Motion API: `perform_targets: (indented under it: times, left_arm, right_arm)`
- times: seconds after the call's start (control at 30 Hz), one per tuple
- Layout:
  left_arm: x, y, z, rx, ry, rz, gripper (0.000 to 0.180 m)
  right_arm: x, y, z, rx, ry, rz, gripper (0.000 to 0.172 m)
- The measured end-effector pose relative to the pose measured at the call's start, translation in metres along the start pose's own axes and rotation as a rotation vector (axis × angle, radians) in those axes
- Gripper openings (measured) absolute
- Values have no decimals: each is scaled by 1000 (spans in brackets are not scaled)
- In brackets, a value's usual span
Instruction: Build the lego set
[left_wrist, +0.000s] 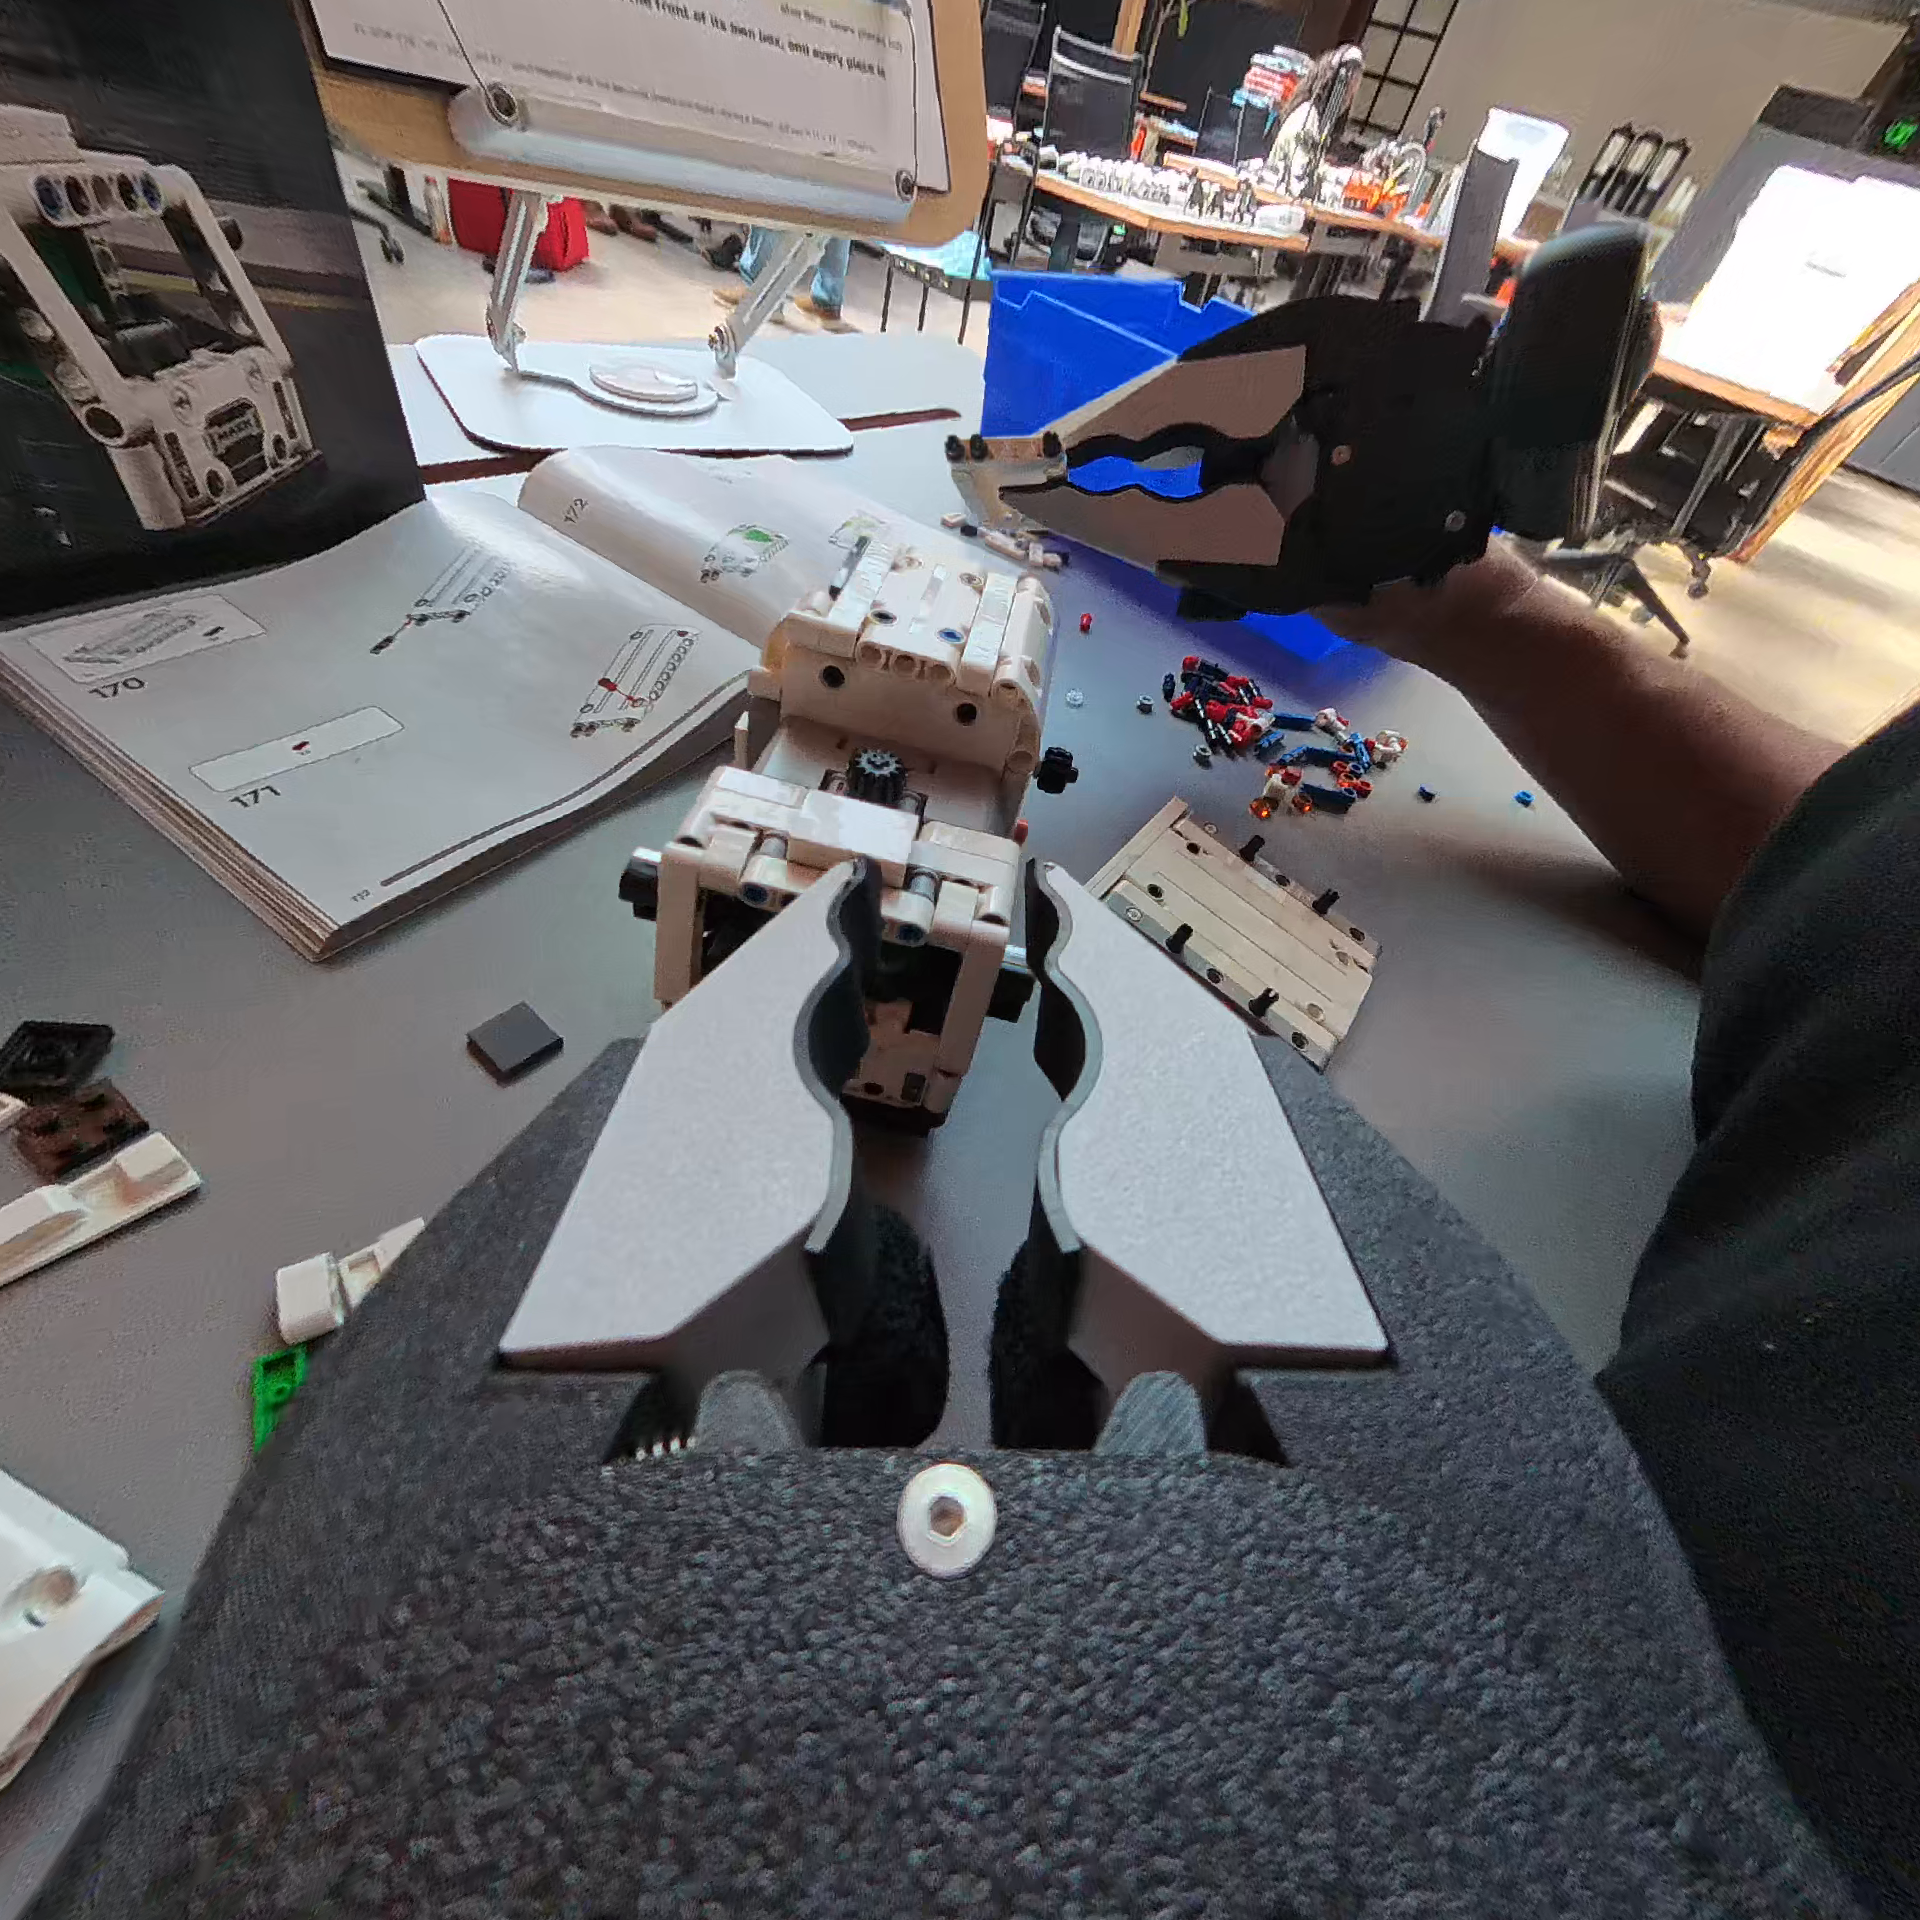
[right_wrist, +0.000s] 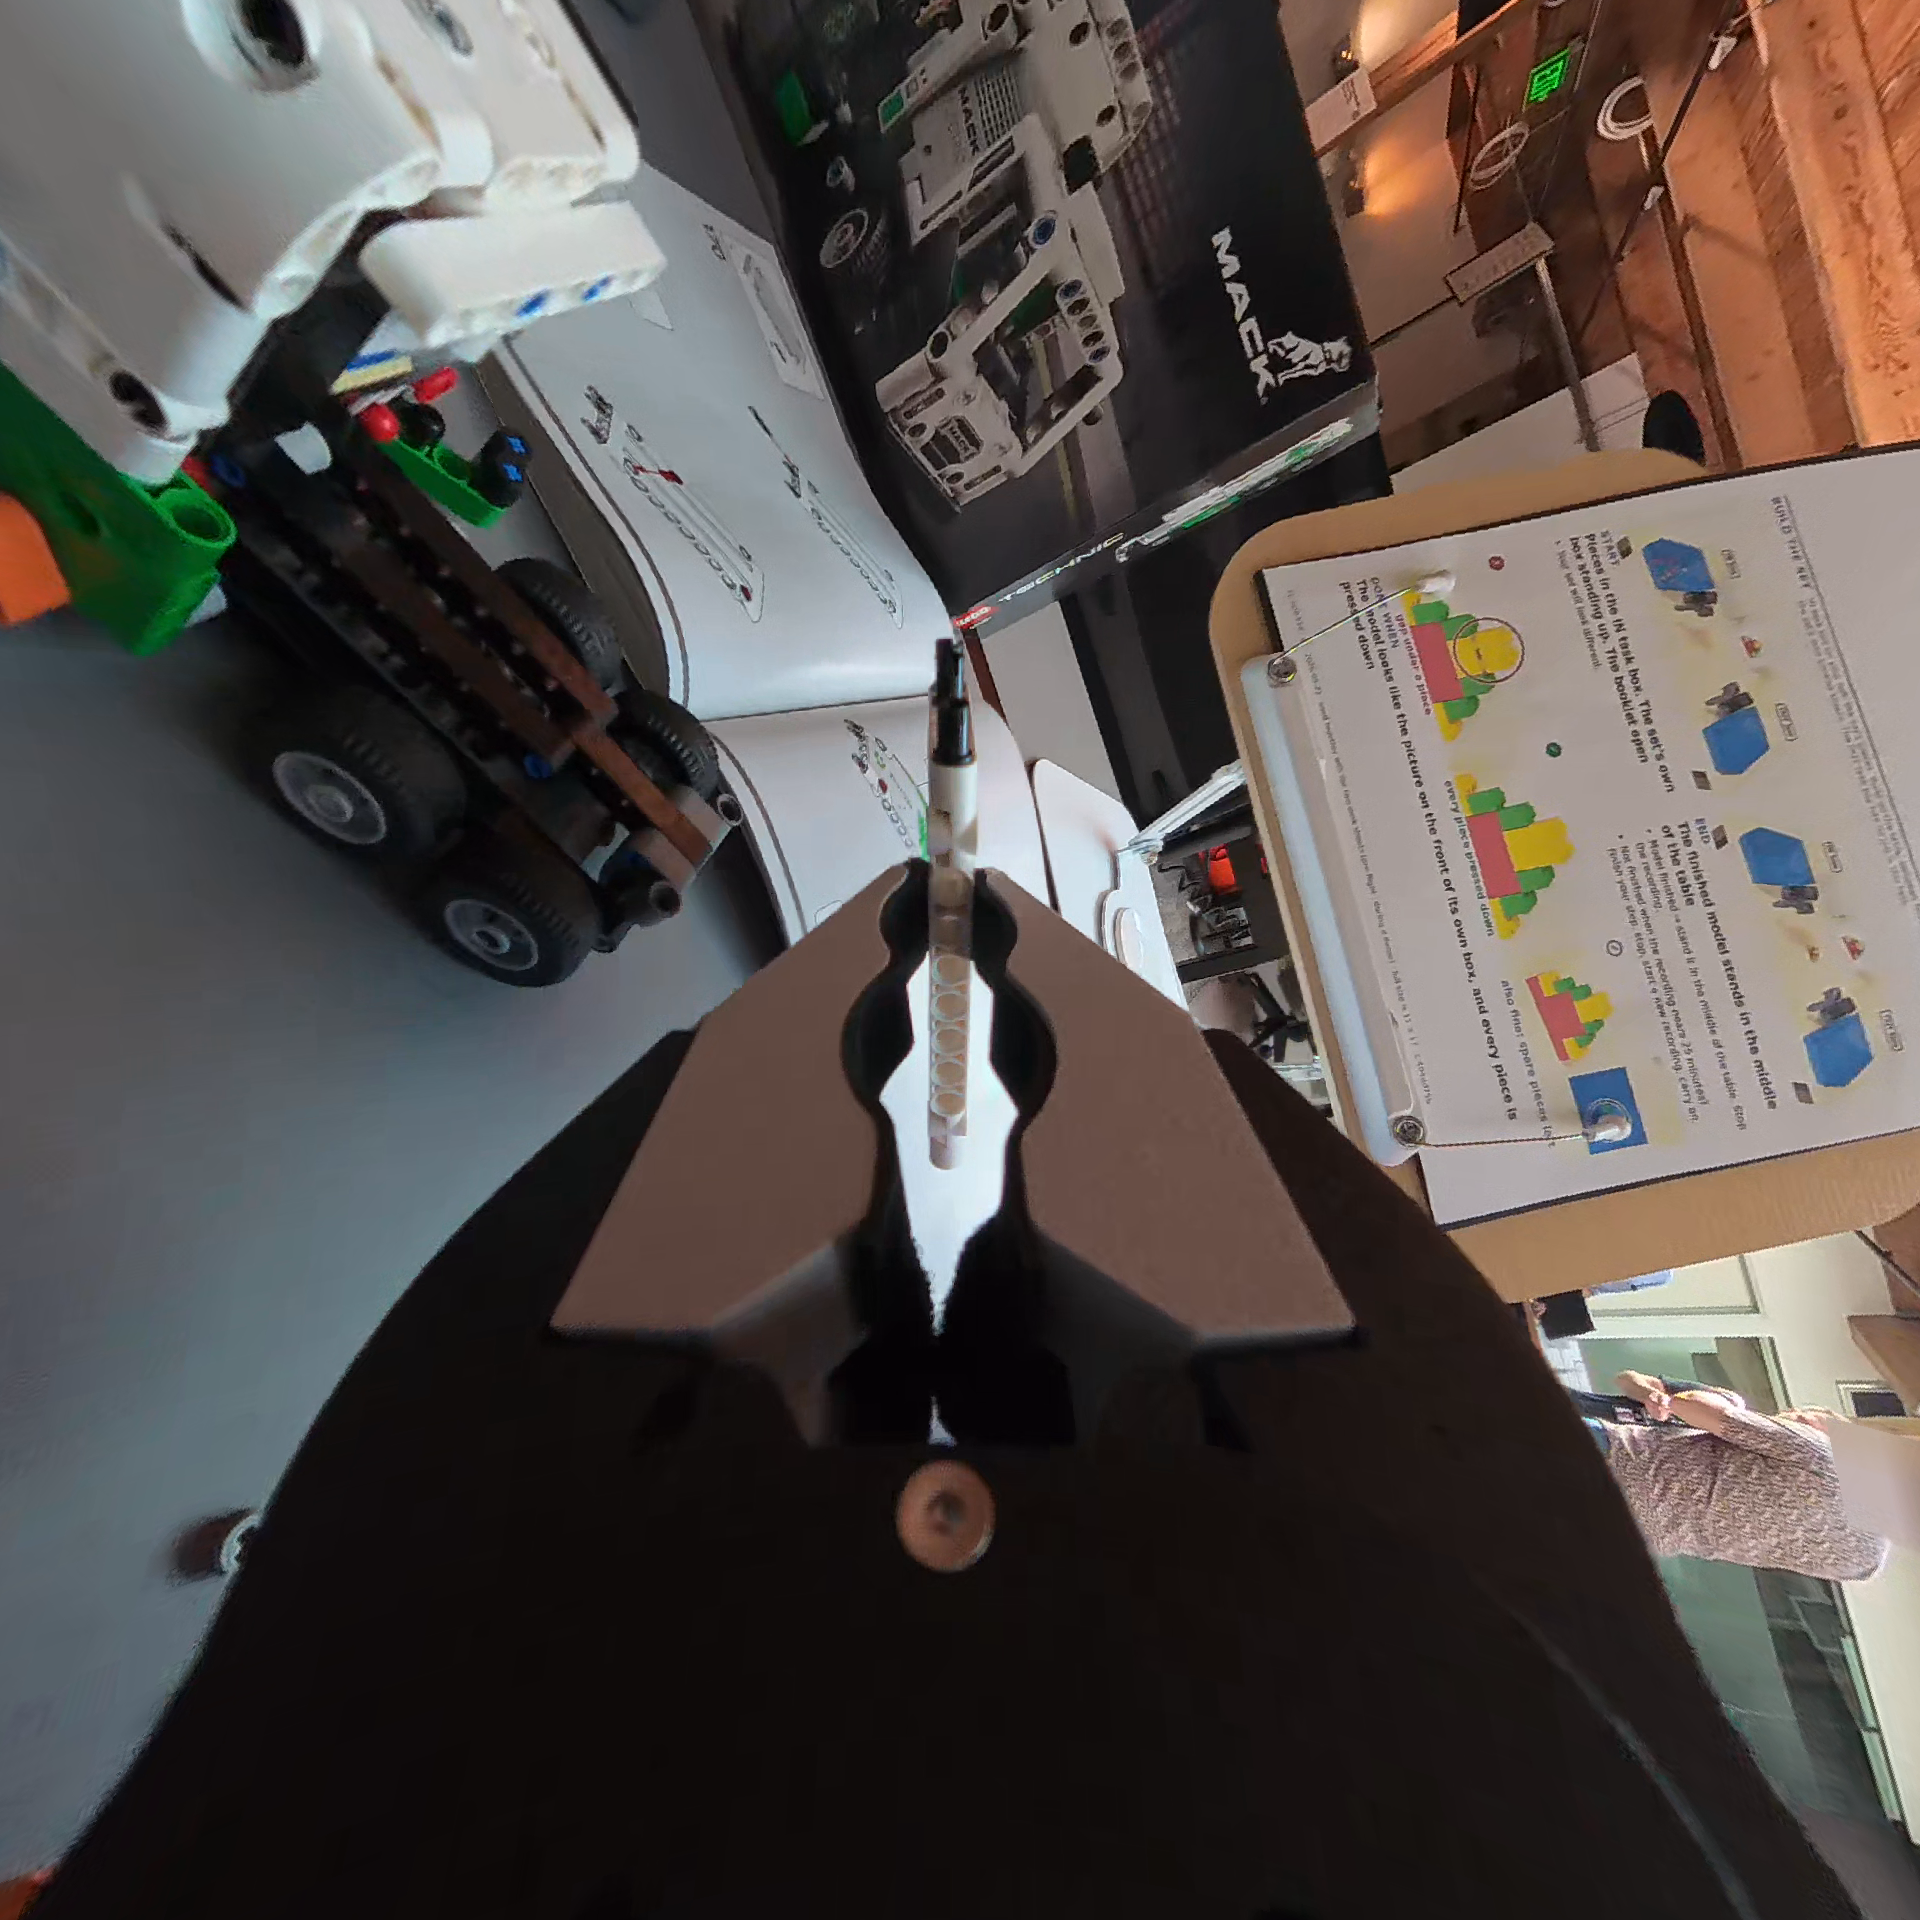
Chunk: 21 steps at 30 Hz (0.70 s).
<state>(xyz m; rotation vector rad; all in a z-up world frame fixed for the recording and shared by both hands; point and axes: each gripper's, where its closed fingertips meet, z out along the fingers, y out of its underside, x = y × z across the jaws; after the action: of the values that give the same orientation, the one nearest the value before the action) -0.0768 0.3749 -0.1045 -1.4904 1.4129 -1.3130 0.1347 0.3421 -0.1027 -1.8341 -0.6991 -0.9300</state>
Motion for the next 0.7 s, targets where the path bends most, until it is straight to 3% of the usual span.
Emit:
perform_targets:
  times: [0.17, 0.27, 0.4, 0.53, 0.7]
  left_arm:
    - [10, -29, 6, -47, 2, 94, 28]
    - [24, -52, 13, -43, 52, 54, 40]
    - [48, -70, 30, -26, 145, -50, 56]
    - [69, -72, 43, -52, 171, -39, 73]
    - [93, -63, 33, -59, 235, -65, 61]
  right_arm:
    - [5, -10, -6, 27, 17, 1, 6]
    - [17, -27, -19, 68, 58, -6, 6]
    - [13, -75, -45, 175, 67, -117, 6]
    - [-12, -117, -68, 240, 70, -294, 6]
    - [-44, -140, -95, 270, 72, -387, 5]
